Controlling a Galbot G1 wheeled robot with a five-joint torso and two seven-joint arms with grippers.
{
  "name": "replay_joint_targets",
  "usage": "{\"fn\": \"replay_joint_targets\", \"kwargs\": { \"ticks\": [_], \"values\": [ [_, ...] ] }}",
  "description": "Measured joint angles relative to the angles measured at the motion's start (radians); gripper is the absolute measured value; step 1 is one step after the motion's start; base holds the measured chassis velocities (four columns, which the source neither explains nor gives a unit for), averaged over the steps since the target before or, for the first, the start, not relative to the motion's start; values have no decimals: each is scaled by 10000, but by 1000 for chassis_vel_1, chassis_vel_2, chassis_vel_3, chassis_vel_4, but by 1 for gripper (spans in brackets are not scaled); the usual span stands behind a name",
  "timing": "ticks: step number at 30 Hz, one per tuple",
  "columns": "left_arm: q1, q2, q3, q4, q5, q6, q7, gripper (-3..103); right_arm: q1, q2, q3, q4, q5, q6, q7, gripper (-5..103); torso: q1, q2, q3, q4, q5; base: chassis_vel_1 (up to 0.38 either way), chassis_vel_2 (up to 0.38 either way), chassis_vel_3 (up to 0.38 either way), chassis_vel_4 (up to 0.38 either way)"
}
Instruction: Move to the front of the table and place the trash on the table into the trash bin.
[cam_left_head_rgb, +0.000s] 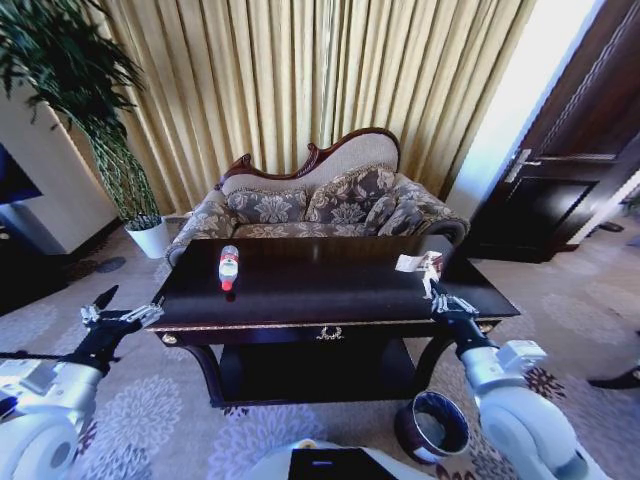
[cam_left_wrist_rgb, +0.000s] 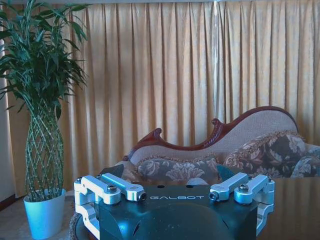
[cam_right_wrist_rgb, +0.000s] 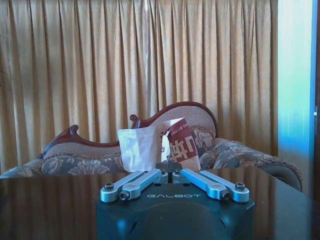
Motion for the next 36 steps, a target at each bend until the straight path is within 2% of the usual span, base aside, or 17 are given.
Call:
{"fn": "replay_joint_targets", "kwargs": {
  "ticks": [22, 31, 36],
  "values": [
    [13, -87, 105, 18, -4, -137, 169, 100, 259, 245, -356, -323, -382, -10, -19, 0, -6, 3, -3, 0, 0, 139, -142, -142, 134],
    [22, -339, 114, -174, -27, -144, 169, 100, 472, 748, -755, -2538, -545, -553, 257, 0, 7, -5, 4, 0, 2, 12, -9, -16, 10],
    [30, -444, 89, -365, -39, -143, 158, 100, 852, 1022, -965, -3757, 138, -1056, 531, 0, 4, -4, 1, -1, 2, 0, 0, 0, 0]
  ]
}}
